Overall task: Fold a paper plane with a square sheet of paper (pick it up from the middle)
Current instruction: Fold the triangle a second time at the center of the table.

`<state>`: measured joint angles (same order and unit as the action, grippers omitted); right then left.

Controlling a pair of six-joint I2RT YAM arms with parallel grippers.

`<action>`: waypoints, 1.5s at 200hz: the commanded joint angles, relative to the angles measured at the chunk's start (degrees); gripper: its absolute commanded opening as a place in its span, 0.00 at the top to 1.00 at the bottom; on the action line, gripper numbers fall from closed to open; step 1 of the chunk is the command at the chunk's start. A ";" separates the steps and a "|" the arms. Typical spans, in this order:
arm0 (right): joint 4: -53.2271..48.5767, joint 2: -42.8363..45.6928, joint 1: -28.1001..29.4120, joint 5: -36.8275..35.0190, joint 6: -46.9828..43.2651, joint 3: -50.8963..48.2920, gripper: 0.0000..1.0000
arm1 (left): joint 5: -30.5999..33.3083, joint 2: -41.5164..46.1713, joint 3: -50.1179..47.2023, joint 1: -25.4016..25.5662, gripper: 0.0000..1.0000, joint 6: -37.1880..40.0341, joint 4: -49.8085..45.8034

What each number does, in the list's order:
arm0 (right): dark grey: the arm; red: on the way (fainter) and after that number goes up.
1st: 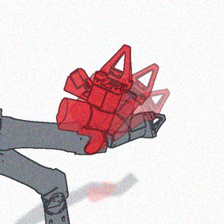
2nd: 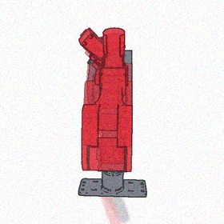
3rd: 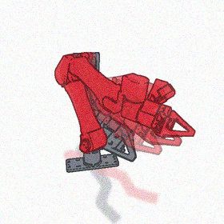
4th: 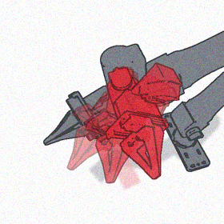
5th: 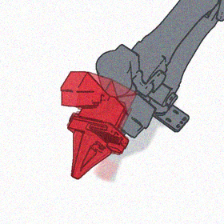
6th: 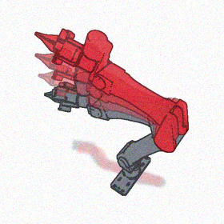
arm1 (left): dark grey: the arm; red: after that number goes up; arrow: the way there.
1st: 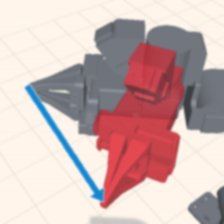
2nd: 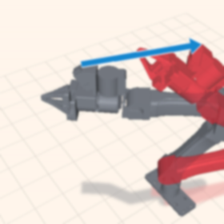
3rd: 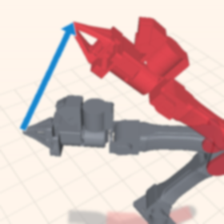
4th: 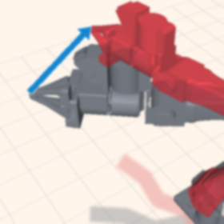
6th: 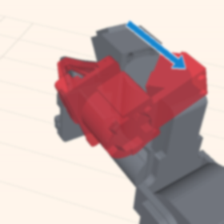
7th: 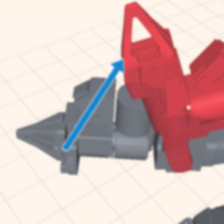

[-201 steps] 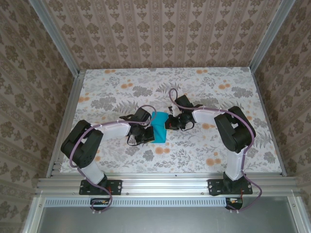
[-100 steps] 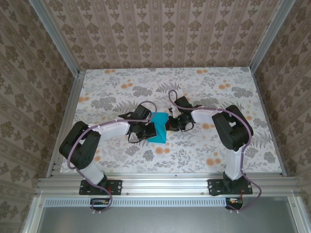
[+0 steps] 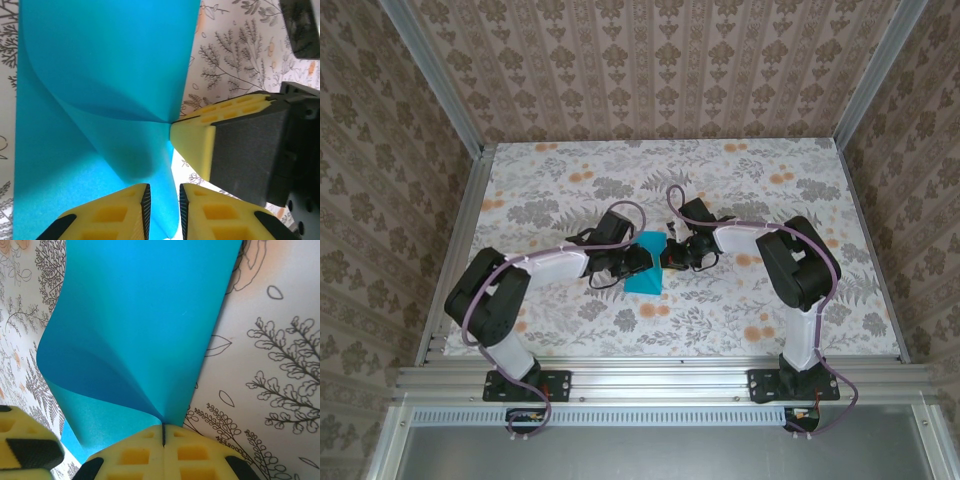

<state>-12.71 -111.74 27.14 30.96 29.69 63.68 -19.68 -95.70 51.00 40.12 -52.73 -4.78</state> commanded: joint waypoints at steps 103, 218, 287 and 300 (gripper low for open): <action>-1.99 -0.25 -0.67 -2.44 -0.53 0.30 0.94 | 1.84 -4.92 3.26 0.48 0.74 0.35 -5.14; -1.53 0.90 -0.77 -4.49 -0.20 -0.70 0.94 | 2.61 -5.99 4.69 1.16 0.71 1.23 -8.67; -1.88 1.35 -0.78 -5.93 -0.37 -0.57 0.94 | 2.46 -5.57 3.90 1.45 0.60 2.02 -8.89; -1.83 1.40 -0.77 -6.15 -0.38 -0.53 0.94 | 2.54 -5.64 3.68 1.40 0.60 2.15 -9.07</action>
<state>-12.67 -111.59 26.87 29.82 29.74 63.66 -17.69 -100.82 54.52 41.17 -52.16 -11.18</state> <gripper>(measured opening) 0.064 0.403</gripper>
